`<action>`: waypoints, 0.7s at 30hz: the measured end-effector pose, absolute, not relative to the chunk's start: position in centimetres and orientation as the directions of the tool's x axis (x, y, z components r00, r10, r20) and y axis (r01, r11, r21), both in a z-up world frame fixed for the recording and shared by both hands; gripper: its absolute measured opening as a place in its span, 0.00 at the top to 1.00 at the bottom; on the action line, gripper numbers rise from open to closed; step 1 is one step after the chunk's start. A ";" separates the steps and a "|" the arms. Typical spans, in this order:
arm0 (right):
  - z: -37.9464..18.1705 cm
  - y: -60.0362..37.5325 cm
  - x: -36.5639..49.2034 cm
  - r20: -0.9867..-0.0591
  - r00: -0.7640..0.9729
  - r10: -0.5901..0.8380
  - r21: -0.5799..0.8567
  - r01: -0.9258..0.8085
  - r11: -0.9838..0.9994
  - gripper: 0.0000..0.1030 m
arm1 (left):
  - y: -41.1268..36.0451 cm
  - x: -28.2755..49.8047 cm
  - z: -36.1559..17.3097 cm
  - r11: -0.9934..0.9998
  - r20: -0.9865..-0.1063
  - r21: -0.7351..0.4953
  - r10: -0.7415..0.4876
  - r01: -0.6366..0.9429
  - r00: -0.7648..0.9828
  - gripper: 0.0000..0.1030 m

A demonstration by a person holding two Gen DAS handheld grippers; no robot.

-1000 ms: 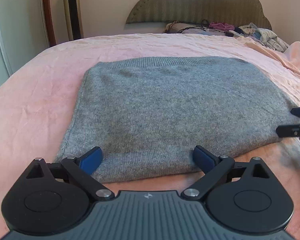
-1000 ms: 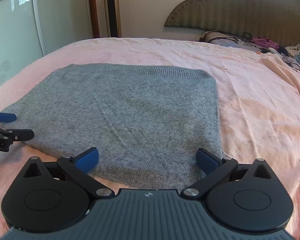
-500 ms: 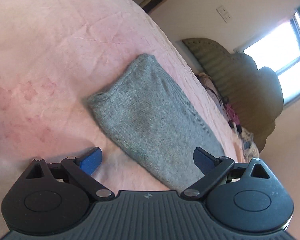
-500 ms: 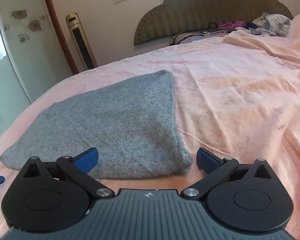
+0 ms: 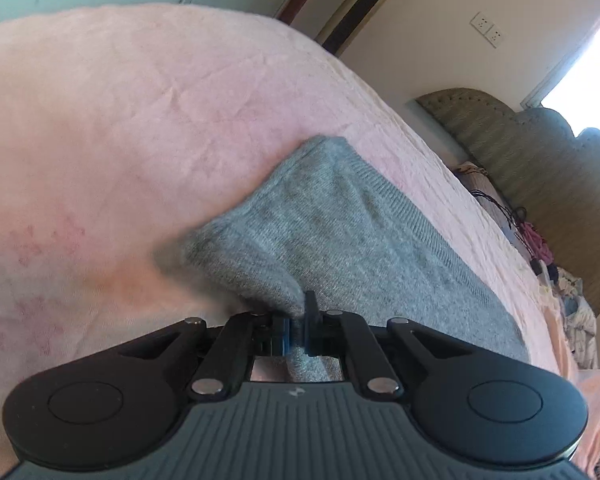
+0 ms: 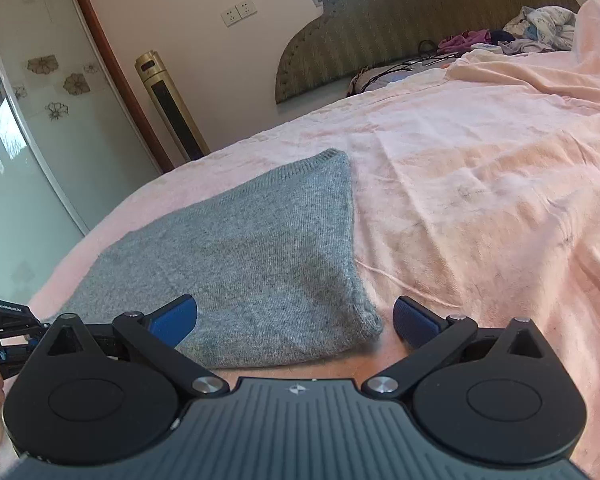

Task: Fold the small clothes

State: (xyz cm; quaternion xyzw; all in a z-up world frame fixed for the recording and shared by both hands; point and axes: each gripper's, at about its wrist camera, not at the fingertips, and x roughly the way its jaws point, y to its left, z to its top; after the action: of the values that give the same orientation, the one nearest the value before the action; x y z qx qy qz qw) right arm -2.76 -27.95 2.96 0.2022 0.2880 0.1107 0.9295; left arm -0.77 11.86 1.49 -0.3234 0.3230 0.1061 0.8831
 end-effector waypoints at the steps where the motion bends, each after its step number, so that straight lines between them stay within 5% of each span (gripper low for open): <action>1: 2.9 -28.2 -2.9 -0.477 0.816 0.327 0.458 -0.086 0.885 0.00 | 10.9 -0.6 2.3 0.797 -0.622 -0.475 -0.006 -0.372 0.783 0.95; 7: 2.7 -31.5 -4.1 -0.369 0.892 0.260 0.600 0.016 0.800 0.00 | -2.4 1.9 7.8 0.991 -0.497 -0.125 -0.102 0.045 0.862 0.95; 9: 2.0 -33.3 -4.2 -0.352 0.907 0.233 0.675 0.074 0.734 0.00 | -8.1 1.5 7.0 0.970 -0.517 0.007 -0.204 0.242 0.832 0.95; 12: 1.3 -35.0 -4.3 -0.304 0.925 0.227 0.744 0.082 0.663 0.01 | -13.5 0.4 3.4 0.878 -0.616 0.045 -0.351 0.477 0.705 0.97; 16: 1.3 -34.1 -3.7 -0.343 0.912 0.227 0.703 0.089 0.706 0.00 | -15.4 -1.6 0.4 0.846 -0.612 0.142 -0.333 0.514 0.718 0.98; 21: 1.6 -33.7 -2.8 -0.384 0.891 0.242 0.681 0.096 0.726 0.00 | -13.8 -2.6 2.4 0.832 -0.607 0.088 -0.391 0.548 0.692 0.97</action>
State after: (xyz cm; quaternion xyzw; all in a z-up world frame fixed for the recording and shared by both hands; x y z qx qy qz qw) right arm -2.80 -33.70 1.59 0.3681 0.2301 0.0405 0.8999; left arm -2.56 -13.82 2.37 0.1324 0.2958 -0.2579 0.9102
